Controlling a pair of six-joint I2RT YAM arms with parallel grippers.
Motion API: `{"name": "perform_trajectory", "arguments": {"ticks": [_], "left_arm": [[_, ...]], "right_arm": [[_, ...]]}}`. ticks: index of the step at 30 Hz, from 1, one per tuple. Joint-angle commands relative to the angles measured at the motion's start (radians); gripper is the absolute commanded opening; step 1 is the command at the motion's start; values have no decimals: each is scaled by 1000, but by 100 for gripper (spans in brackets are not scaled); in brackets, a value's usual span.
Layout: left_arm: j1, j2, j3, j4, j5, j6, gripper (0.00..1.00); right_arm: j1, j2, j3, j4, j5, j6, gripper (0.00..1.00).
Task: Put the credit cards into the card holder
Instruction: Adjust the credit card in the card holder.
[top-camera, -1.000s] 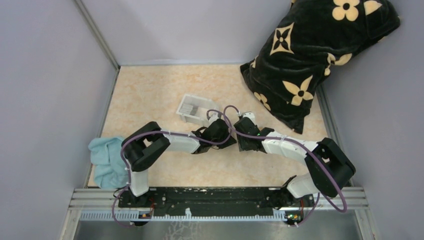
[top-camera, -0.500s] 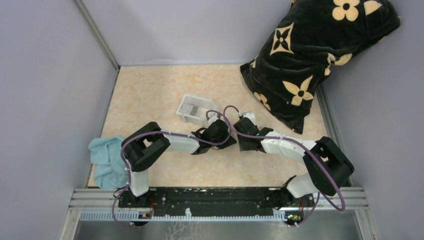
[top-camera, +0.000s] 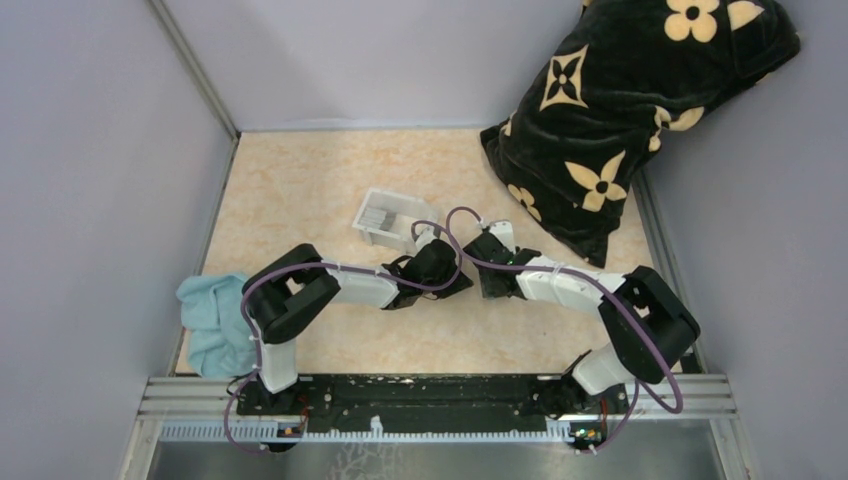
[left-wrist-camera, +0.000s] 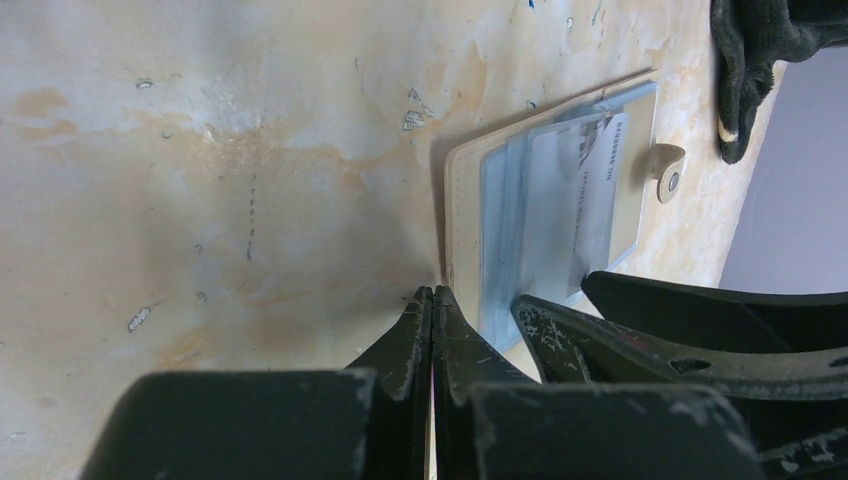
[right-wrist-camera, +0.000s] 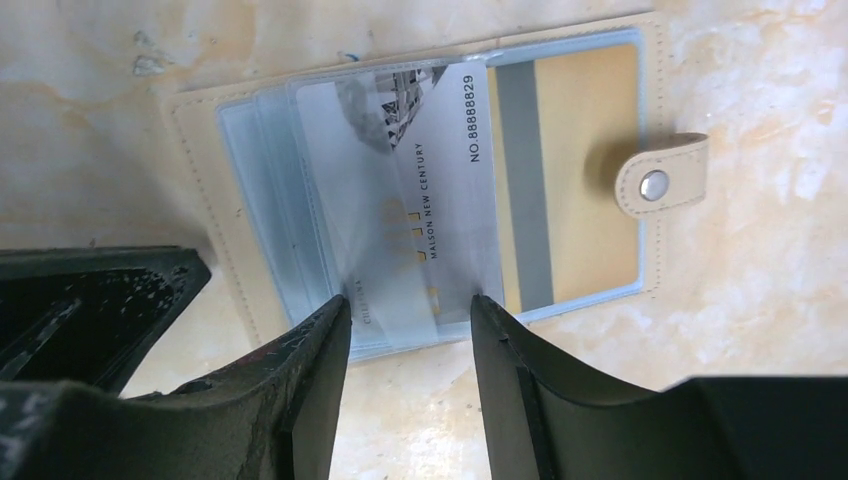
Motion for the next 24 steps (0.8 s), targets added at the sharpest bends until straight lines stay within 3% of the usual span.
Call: {"name": "perform_trajectory", "arguments": {"ticks": [1,24], "left_arm": [[7,76,-68,-289,-60,51,0],[17,81,-66,-294,-54,58,0]], "right_arm": [[-8,20,53,-73,93,17,49],[-78,-53,108,-123,181,13,49]]}}
